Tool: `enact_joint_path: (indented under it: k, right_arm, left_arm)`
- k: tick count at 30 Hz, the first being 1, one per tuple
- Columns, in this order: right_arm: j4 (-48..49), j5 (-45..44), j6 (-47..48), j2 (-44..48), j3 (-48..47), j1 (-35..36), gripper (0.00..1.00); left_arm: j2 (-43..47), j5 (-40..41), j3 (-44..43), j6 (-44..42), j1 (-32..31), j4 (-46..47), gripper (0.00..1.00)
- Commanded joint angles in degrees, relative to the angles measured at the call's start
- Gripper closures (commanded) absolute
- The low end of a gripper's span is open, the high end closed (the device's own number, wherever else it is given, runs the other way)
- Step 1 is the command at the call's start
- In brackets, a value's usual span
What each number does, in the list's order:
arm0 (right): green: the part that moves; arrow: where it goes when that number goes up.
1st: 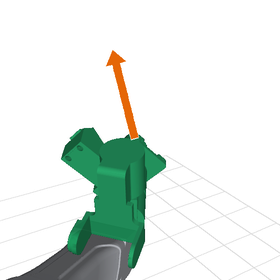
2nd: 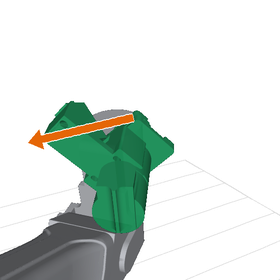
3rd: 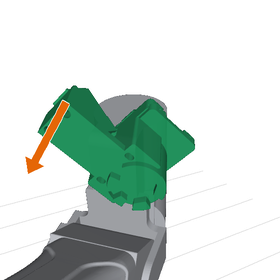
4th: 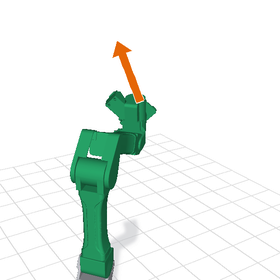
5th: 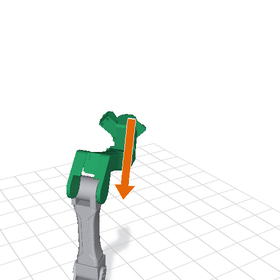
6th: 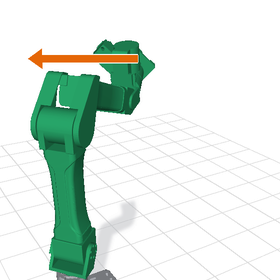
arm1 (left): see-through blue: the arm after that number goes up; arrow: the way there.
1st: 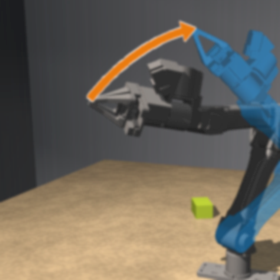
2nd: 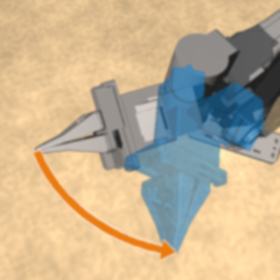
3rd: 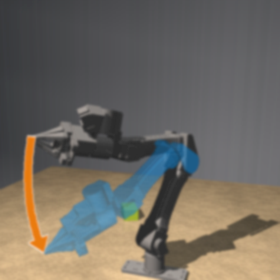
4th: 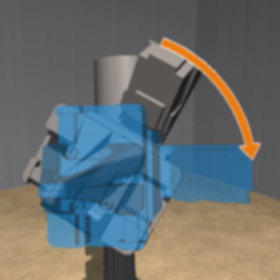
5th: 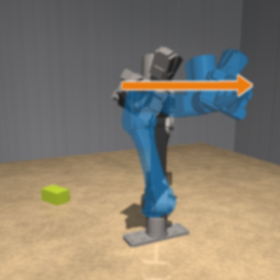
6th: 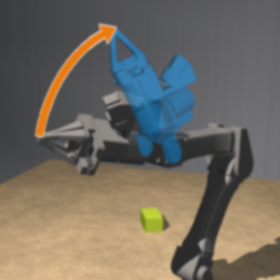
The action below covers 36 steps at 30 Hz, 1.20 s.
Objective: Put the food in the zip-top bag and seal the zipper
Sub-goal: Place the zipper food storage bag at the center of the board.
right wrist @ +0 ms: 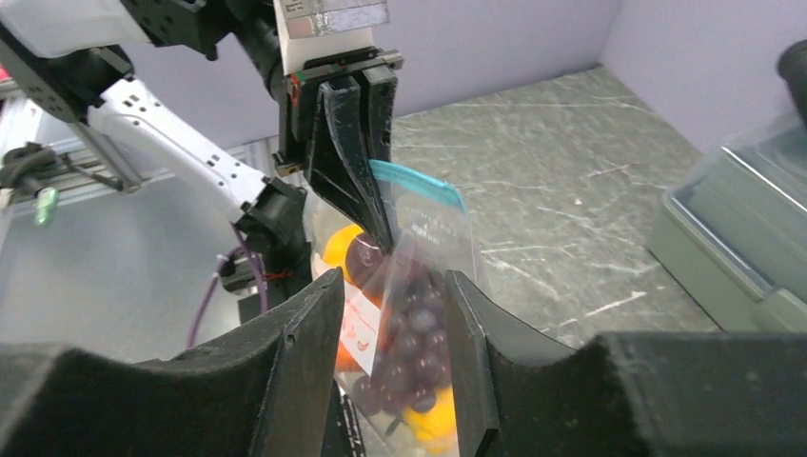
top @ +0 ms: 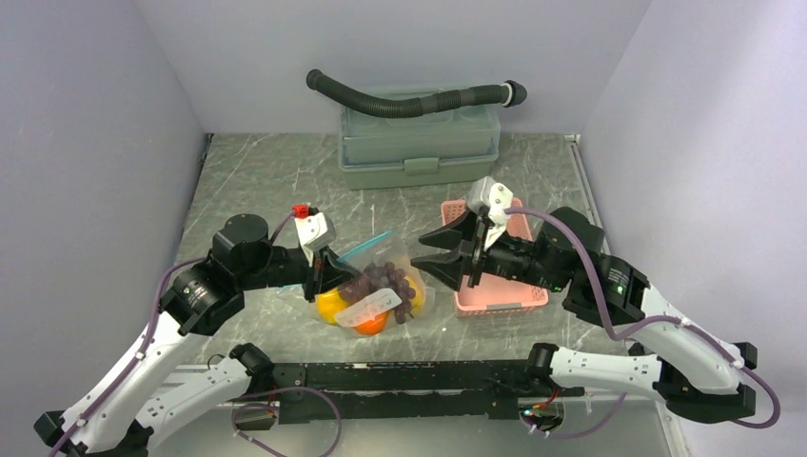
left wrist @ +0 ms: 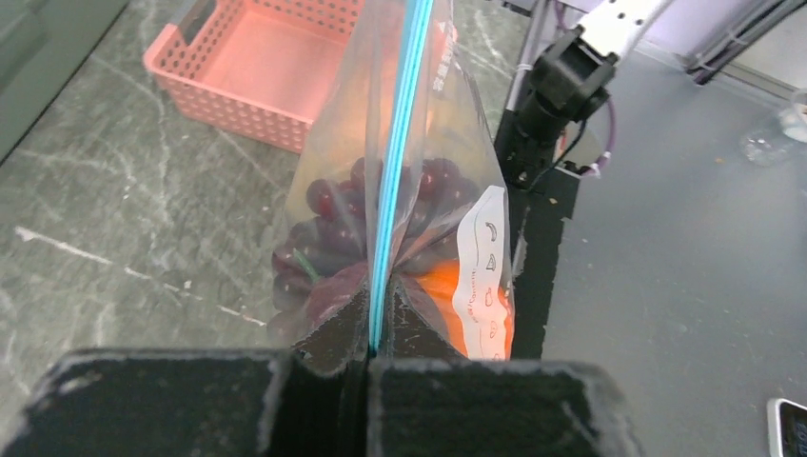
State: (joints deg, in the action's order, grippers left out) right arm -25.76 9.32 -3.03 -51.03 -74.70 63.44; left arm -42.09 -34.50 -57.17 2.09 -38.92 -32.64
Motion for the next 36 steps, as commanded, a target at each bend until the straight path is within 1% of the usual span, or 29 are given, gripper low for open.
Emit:
enact_joint_path:
  k: [1, 3, 6, 8, 13, 17, 22, 25, 32, 36]
  right_arm:
    - [2.2, -6.1, 0.6, 3.8, 2.5, 0.0, 0.51]
    - [1.8, -7.5, 0.7, 5.1, 3.4, 0.0, 0.49]
    - [1.2, -9.1, 0.7, 6.8, 4.9, 0.0, 0.46]
    - [1.1, -10.9, 0.6, 7.8, 6.1, 0.0, 0.45]
    - [1.0, -12.1, 0.6, 9.6, 8.8, 0.0, 0.44]
    - [0.8, -13.2, 0.6, 10.1, 10.3, 0.0, 0.43]
    - [1.2, -13.7, 0.6, 10.0, 11.5, 0.0, 0.43]
    - [1.7, -14.2, 0.8, 10.1, 12.8, 0.0, 0.42]
    - [2.1, -13.6, 0.9, 10.1, 14.0, 0.0, 0.40]
    - [2.7, -13.3, 0.7, 11.0, 14.9, 0.0, 0.40]
  left_arm:
    - [0.7, 6.3, -3.6, -1.4, 0.2, 2.3, 1.00]
    - [0.6, 9.6, -4.0, -1.4, 0.2, 2.1, 1.00]
    - [0.2, 15.3, -4.4, -3.9, 0.2, 2.0, 1.00]
    - [-0.3, 20.6, -4.5, -4.5, 0.2, 2.1, 1.00]
    - [-2.8, 32.6, -5.4, -7.1, 0.2, 0.6, 1.00]
    - [-5.6, 40.1, -6.3, -9.2, 0.2, 0.1, 1.00]
    - [-9.2, 51.4, -7.6, -11.9, 0.2, 0.9, 1.00]
    - [-11.3, 60.0, -7.4, -13.8, 0.2, 2.7, 1.00]
    - [-17.7, 67.6, -7.2, -16.6, 0.2, 7.2, 1.00]
    - [-23.4, 70.4, -7.3, -16.3, 0.2, 8.6, 1.00]
